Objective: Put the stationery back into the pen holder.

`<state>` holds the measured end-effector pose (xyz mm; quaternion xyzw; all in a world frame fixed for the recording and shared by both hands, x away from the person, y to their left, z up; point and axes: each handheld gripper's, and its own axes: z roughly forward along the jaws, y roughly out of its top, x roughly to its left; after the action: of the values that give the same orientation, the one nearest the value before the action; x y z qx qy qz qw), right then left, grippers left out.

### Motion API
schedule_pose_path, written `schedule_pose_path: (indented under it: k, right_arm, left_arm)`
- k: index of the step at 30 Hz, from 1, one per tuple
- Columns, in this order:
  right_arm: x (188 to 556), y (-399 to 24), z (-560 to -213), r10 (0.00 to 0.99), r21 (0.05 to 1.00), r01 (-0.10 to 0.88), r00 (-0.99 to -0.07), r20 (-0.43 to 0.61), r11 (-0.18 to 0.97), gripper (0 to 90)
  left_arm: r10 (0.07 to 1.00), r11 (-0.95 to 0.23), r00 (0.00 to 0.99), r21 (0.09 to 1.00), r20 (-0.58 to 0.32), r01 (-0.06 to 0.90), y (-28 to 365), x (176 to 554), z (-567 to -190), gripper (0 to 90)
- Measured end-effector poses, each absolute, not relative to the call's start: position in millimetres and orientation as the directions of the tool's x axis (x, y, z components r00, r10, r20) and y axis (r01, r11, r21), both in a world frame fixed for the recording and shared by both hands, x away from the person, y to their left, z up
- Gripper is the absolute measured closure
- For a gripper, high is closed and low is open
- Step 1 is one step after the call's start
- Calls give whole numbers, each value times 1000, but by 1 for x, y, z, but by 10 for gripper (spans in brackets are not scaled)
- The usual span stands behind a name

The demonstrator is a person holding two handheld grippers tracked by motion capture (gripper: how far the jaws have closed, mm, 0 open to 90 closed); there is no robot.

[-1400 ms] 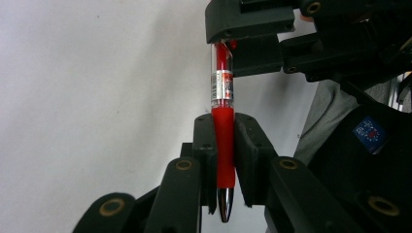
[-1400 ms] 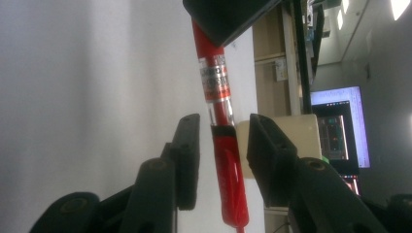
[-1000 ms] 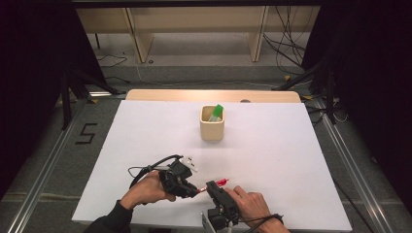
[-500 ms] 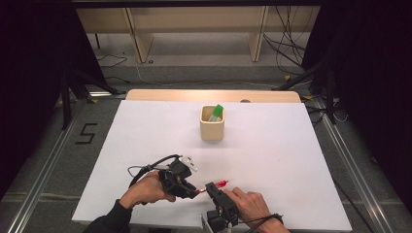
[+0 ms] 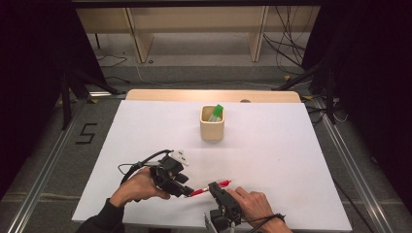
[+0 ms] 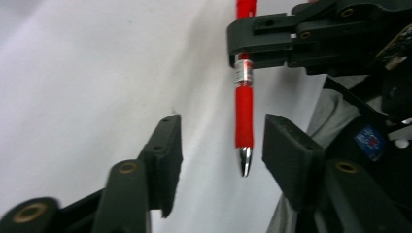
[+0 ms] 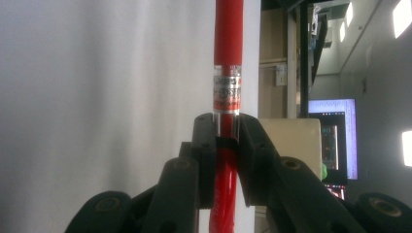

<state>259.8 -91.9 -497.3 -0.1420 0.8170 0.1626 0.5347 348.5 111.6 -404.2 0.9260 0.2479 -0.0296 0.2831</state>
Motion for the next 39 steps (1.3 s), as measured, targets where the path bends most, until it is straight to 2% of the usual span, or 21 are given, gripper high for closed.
schedule_pose_path:
  k: [2,8,13,17,22,27,35,39]
  right_arm:
    - [261,-94,-496,-52,119,-405,-387,-921,907,797]
    - [268,-102,-488,38,219,-364,-444,-895,905,797]
    - [277,-113,-481,147,335,-296,-513,-846,894,797]
    - [289,-123,-472,262,452,-227,-564,-783,863,797]
    - [306,-138,-452,486,697,-53,-679,-550,715,797]
    - [324,-151,-435,616,861,112,-744,-258,496,796]
    - [357,-156,-417,676,920,307,-734,66,243,796]
    - [377,-157,-407,699,924,340,-704,126,176,796]
  left_arm:
    - [459,-705,871,525,-176,477,114,349,-403,424]
    - [511,-635,848,604,-140,482,122,350,-403,358]
    - [561,-559,823,691,-92,458,135,350,-404,322]
    - [599,-481,795,752,-93,451,149,348,-407,304]
    - [631,-388,769,819,-98,423,162,345,-413,270]
    - [638,-344,761,840,-118,419,166,342,-422,238]
    - [659,-289,743,872,-117,394,173,334,-435,205]
    - [676,-246,723,882,-140,401,177,331,-440,201]
